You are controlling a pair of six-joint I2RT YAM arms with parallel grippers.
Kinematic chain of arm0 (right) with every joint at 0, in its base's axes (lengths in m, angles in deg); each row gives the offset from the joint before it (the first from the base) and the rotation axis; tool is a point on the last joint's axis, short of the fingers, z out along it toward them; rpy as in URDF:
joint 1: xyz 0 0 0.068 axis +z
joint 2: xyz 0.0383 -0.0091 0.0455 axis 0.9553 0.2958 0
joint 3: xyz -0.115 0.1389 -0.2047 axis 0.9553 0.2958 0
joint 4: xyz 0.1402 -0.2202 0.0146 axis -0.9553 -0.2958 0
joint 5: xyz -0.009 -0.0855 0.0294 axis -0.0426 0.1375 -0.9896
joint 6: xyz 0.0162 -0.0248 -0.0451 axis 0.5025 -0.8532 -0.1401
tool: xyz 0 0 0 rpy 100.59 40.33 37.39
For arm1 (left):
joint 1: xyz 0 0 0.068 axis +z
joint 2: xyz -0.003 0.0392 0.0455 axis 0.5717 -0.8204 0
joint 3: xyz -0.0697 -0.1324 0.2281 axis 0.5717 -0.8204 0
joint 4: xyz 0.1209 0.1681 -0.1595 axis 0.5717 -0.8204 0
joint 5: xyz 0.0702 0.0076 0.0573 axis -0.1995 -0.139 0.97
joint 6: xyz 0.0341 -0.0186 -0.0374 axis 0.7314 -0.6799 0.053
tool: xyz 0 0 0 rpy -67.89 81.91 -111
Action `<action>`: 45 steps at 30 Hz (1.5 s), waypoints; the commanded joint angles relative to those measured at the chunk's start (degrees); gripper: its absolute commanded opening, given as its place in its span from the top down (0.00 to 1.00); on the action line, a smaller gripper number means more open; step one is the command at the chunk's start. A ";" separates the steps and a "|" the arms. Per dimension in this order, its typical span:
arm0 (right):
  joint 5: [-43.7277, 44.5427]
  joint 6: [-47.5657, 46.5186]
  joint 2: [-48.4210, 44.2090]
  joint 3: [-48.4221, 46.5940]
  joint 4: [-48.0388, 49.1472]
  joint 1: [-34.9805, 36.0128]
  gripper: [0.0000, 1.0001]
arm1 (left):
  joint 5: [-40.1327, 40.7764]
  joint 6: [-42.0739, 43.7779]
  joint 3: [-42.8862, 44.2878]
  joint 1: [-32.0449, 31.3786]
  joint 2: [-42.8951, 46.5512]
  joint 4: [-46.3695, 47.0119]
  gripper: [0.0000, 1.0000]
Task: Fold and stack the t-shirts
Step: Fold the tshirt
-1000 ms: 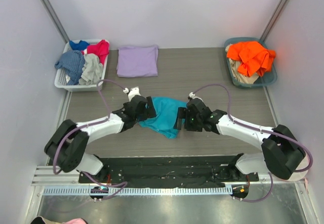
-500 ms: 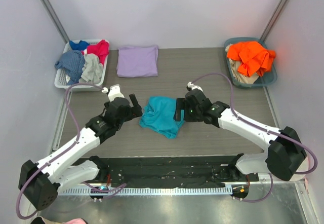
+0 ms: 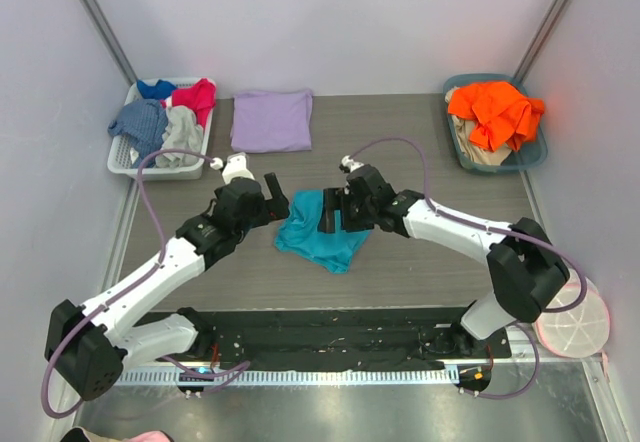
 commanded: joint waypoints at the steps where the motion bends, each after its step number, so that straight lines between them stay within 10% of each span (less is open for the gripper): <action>1: -2.88 -0.46 0.60 6.27 7.44 -0.01 0.17 | -0.82 0.91 -1.06 0.85 2.54 1.80 0.03; 23: -1.47 0.41 -0.01 14.20 10.25 -0.01 0.20 | -23.76 1.54 12.39 1.03 -16.26 15.32 0.06; 45: -2.17 1.38 1.84 15.26 11.40 -0.01 0.19 | -31.84 -19.30 -13.80 1.03 -22.23 52.59 0.00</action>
